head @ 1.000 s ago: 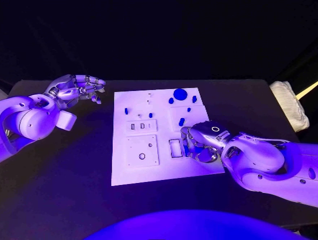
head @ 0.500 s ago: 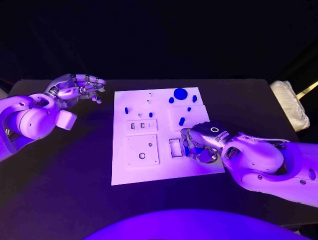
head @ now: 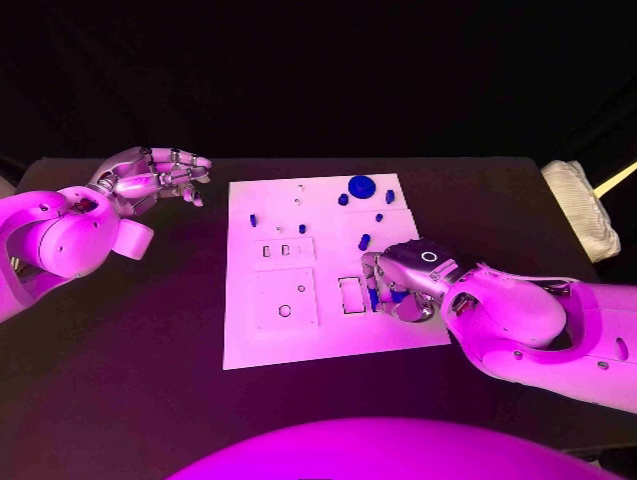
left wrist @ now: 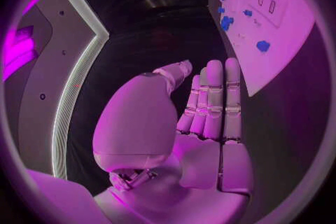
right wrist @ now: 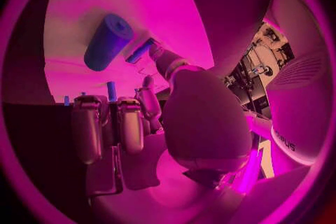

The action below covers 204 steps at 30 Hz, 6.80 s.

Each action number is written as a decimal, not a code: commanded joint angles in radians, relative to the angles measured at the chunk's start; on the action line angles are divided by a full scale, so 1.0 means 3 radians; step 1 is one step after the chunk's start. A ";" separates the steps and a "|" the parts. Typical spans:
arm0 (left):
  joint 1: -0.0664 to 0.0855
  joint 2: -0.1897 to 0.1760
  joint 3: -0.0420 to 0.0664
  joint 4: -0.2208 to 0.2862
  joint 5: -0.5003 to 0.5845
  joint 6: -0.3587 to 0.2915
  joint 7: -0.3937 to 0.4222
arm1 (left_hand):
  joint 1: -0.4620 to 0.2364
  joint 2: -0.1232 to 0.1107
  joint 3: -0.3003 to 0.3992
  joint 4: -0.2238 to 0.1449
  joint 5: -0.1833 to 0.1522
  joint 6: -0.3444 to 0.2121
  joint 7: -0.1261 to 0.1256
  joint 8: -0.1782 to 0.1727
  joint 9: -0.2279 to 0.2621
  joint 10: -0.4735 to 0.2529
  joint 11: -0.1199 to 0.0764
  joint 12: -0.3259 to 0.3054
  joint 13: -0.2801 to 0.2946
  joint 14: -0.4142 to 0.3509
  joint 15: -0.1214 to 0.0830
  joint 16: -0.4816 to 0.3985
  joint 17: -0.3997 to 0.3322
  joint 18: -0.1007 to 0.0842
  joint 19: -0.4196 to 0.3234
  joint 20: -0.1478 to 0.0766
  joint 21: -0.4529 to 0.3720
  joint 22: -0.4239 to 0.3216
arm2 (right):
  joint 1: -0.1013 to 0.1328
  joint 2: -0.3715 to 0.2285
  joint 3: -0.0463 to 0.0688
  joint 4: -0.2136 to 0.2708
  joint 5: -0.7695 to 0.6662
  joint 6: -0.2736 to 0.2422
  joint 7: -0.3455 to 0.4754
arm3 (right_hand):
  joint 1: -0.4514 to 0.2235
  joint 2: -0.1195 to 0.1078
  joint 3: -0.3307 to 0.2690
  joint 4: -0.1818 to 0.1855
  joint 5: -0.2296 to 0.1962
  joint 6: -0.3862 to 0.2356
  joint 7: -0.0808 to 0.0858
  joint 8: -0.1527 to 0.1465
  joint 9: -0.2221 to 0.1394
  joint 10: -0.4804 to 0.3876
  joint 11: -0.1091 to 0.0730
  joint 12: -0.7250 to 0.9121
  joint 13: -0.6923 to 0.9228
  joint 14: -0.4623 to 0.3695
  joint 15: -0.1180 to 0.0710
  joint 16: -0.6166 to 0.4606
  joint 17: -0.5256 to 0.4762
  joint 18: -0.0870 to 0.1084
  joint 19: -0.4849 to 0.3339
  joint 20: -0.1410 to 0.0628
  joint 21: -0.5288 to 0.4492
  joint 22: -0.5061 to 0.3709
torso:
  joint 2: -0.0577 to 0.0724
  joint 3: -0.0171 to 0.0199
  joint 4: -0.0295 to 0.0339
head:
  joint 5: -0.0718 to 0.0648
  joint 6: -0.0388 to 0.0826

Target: Assemble the parts on the task board

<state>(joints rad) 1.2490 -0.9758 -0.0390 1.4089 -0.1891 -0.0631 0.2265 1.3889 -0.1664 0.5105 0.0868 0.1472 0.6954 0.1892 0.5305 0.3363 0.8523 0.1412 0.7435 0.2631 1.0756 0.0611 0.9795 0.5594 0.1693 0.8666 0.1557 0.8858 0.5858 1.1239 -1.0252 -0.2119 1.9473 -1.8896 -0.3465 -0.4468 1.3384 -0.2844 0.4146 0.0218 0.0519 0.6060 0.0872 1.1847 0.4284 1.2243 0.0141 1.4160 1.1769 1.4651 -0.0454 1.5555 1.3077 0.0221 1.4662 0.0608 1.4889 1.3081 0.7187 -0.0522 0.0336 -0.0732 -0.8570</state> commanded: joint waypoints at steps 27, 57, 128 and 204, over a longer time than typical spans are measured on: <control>-0.0002 0.0003 0.0002 0.0005 0.0000 0.0051 0.0021 | -0.0024 -0.0006 -0.0008 -0.0009 -0.0010 -0.0020 0.0099 0.0016 -0.0008 -0.0024 -0.0011 0.0017 -0.0007 -0.0025 0.0009 0.0021 -0.0004 0.0046 -0.0001 0.0023 -0.0011 -0.0001 | -0.0005 0.0068 0.0000 -0.0044 -0.0381 0.0064 -0.0017 | 0.0209 0.0154 -0.0611 0.0122 -0.0013 0.0041 -0.0046 0.0005 0.0005 0.0063 -0.0035 0.0008 0.0023 0.0339 -0.0054 0.0011 0.0835 -0.0029 0.0291 -0.0058 0.0031 0.0815 | -0.0002 0.0002 -0.0002 | 0.0005 -0.0013; -0.0005 0.0000 0.0002 0.0005 -0.0005 0.0049 0.0023 | -0.0023 -0.0007 -0.0010 -0.0011 -0.0010 -0.0021 0.0099 0.0018 -0.0011 -0.0025 -0.0011 0.0020 -0.0011 -0.0026 0.0009 0.0023 -0.0006 0.0046 -0.0001 0.0023 -0.0011 -0.0001 | -0.0024 0.0098 -0.0001 -0.0041 -0.0520 0.0110 0.0036 | 0.0407 0.0236 -0.0629 0.0162 -0.0001 0.0048 -0.0047 -0.0032 -0.0017 0.0068 -0.0038 -0.0002 0.0027 0.0337 -0.0057 0.0004 0.0828 -0.0028 0.0290 -0.0062 0.0025 0.0814 | -0.0001 0.0002 -0.0002 | 0.0001 -0.0016; -0.0008 -0.0001 0.0003 -0.0006 -0.0010 0.0048 0.0023 | -0.0023 -0.0007 -0.0010 -0.0011 -0.0010 -0.0021 0.0099 0.0018 -0.0011 -0.0025 -0.0011 0.0020 -0.0011 -0.0026 0.0009 0.0023 -0.0006 0.0046 -0.0001 0.0023 -0.0011 -0.0001 | -0.0033 0.0051 0.0001 0.0002 -0.0645 0.0254 0.0010 | 0.0324 -0.0015 -0.0214 0.0355 -0.0013 0.0090 -0.0046 -0.0038 -0.0030 0.0081 -0.0034 -0.0009 0.0033 0.0334 -0.0053 -0.0010 0.0818 -0.0025 0.0288 -0.0058 0.0009 0.0811 | -0.0001 0.0001 0.0000 | 0.0010 -0.0034; -0.0008 -0.0001 0.0003 -0.0013 -0.0014 0.0053 0.0025 | -0.0018 -0.0005 -0.0011 -0.0019 -0.0010 -0.0025 0.0100 0.0027 -0.0023 -0.0029 -0.0010 0.0030 -0.0022 -0.0030 0.0010 0.0028 -0.0013 0.0046 -0.0002 0.0024 -0.0012 0.0000 | -0.0033 0.0094 0.0002 -0.0006 -0.0846 0.0084 -0.0040 | 0.0431 0.0053 -0.0163 0.0367 -0.0011 0.0107 -0.0070 -0.0007 -0.0016 0.0155 -0.0057 0.0024 0.0112 0.0330 -0.0077 -0.0026 0.0804 -0.0028 0.0292 -0.0080 0.0027 0.0815 | 0.0000 0.0003 0.0000 | 0.0001 -0.0045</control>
<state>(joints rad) 1.2460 -0.9776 -0.0390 1.4042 -0.1921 -0.0620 0.2262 1.3889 -0.1664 0.5077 0.0840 0.1473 0.6954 0.1891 0.5362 0.3305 0.8488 0.1376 0.7494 0.2575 1.0721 0.0646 0.9842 0.5565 0.1693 0.8666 0.1557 0.8858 0.5858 1.1134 -0.9955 -0.2127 1.9449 -2.1095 -0.2929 -0.4460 1.4666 -0.2603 0.3594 0.1310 0.0478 0.6322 0.0678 1.1809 0.4246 1.2633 -0.0033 1.4200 1.2097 1.4653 -0.0595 1.5517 1.3077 0.0223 1.4662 0.0466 1.4926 1.3075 0.7184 -0.0513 0.0331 -0.0727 -0.8700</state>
